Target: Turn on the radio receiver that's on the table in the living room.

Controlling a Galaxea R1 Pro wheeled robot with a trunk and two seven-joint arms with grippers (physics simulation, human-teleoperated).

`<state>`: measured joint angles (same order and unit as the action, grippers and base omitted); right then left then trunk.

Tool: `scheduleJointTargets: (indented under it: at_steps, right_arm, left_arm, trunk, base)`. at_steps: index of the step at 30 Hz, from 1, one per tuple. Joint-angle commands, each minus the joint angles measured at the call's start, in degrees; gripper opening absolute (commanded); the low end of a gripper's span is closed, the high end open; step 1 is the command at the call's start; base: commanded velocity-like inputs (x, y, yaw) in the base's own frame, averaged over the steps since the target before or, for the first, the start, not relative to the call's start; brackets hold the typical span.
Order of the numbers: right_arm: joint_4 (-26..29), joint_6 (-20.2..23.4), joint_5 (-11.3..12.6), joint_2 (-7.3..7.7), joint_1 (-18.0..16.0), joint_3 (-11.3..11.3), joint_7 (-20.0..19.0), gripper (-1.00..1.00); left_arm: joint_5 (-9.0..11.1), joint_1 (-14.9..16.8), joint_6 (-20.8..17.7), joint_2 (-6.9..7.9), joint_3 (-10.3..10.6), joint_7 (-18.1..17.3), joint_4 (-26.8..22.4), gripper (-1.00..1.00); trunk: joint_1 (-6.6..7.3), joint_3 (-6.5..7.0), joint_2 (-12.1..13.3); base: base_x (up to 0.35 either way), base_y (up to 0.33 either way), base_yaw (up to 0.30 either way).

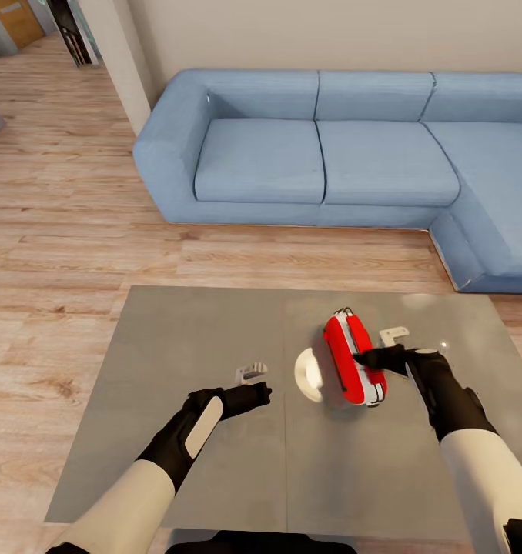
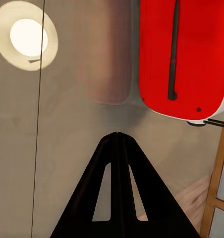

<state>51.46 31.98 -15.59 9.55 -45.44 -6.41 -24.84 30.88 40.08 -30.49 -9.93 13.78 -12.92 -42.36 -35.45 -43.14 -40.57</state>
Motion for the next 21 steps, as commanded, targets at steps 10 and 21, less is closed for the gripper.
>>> scheduleJointTargets:
  at_steps: [10,21]
  right_arm:
    - [30.0,28.0,-0.1,0.08,0.0,0.4,-5.9,1.0]
    - [37.2,28.0,-0.1,1.87,0.0,0.4,-11.6,1.0]
  left_arm:
    - [0.0,0.0,0.0,0.0,0.0,0.0,0.0,-1.0]
    - [0.0,0.0,-0.4,0.25,0.0,-2.7,-1.9,-1.0]
  trunk:
    - [0.0,0.0,0.0]
    - [0.0,0.0,0.0]
  base:
    - [0.0,0.0,0.0]
    - [0.0,0.0,0.0]
